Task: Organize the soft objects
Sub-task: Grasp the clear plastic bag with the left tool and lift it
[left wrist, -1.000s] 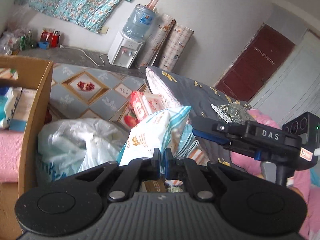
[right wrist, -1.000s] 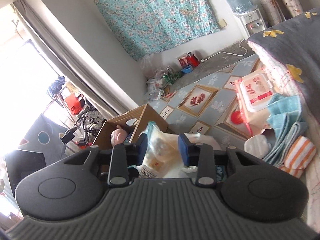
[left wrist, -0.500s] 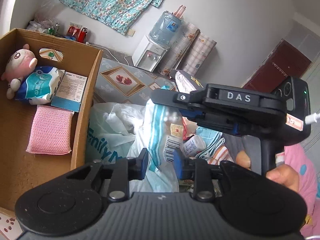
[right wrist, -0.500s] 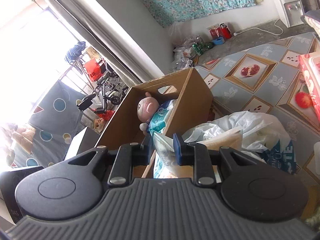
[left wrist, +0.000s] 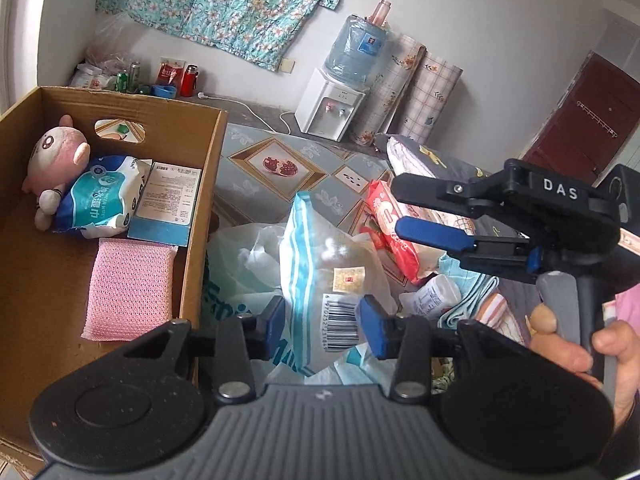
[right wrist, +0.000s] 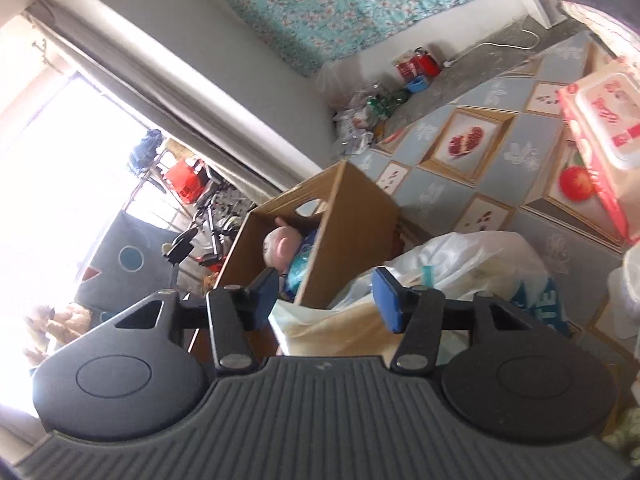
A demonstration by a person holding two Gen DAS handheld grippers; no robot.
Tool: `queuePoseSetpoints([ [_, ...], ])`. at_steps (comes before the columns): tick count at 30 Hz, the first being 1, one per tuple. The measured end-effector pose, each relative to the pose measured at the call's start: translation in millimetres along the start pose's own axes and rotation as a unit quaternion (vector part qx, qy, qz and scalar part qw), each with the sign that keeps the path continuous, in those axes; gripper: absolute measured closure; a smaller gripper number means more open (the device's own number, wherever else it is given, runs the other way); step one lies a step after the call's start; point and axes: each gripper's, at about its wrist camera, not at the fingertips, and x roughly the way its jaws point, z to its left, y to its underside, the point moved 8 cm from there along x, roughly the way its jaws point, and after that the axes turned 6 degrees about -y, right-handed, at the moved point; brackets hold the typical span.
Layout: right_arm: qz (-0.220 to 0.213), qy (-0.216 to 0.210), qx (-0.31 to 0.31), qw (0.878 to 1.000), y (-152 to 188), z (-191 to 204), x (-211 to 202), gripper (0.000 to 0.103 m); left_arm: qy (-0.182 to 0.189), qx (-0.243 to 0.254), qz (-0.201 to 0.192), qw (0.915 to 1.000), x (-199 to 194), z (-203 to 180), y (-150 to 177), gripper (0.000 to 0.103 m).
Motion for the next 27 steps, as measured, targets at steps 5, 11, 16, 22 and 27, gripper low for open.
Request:
queuePoseSetpoints([
  [5,0.043,0.014,0.052,0.998,15,-36,23,0.050,0.006,-0.006,0.003,1.0000,3,1,0,0.061],
  [11,0.047,0.000,0.023,0.999,21,-17,29,0.071,0.022,-0.007,0.002,0.9997,-4,0,3,0.065],
  [16,0.056,-0.008,-0.011,0.998,25,9,27,0.079,0.045,-0.013,-0.003,0.9989,-13,-4,8,0.068],
  [22,0.033,-0.005,0.020,0.999,25,15,9,0.077,0.060,-0.018,0.006,0.9980,-12,0,17,0.071],
  [27,0.021,0.015,0.059,0.998,37,4,-14,0.060,0.066,-0.018,0.019,0.9975,-9,8,30,0.071],
])
